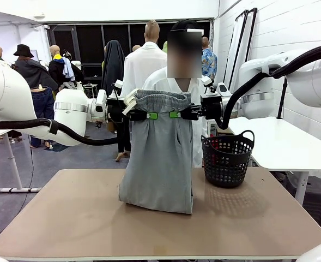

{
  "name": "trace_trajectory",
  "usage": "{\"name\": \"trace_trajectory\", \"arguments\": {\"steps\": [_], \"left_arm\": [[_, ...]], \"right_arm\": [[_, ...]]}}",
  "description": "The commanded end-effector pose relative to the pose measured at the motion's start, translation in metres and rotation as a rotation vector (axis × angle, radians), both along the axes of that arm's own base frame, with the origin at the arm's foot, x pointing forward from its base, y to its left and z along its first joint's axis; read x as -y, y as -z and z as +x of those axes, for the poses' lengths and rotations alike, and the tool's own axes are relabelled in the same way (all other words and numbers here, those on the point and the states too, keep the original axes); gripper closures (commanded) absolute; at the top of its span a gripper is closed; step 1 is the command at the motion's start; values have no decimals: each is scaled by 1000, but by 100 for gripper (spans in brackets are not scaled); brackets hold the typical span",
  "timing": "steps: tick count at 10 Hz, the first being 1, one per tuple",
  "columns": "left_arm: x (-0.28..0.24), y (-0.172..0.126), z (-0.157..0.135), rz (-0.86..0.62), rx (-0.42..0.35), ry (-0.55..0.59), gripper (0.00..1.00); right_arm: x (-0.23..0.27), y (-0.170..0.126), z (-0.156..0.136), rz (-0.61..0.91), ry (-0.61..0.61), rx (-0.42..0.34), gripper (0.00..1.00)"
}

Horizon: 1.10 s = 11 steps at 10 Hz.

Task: Fold the training pants.
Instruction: Fold the Training pants in half.

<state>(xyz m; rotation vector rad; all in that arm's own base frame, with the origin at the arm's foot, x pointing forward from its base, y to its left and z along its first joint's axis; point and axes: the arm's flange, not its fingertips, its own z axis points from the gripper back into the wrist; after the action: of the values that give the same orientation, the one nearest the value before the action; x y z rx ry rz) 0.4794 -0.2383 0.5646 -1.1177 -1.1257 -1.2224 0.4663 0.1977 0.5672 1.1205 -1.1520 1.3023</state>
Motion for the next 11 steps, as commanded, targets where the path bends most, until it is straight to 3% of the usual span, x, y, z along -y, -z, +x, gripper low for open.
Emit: {"name": "trace_trajectory", "arguments": {"steps": [1, 8, 11], "left_arm": [[-1, -2, -3, -18, 3, -1, 100], [0, 0, 0, 0, 0, 0, 100], [-12, 1, -12, -14, -13, -27, 100]], "right_arm": [[-1, -2, -1, 2, -6, 1, 100], [0, 0, 0, 0, 0, 0, 100], [-12, -4, 5, -16, -31, -4, 100]]}}
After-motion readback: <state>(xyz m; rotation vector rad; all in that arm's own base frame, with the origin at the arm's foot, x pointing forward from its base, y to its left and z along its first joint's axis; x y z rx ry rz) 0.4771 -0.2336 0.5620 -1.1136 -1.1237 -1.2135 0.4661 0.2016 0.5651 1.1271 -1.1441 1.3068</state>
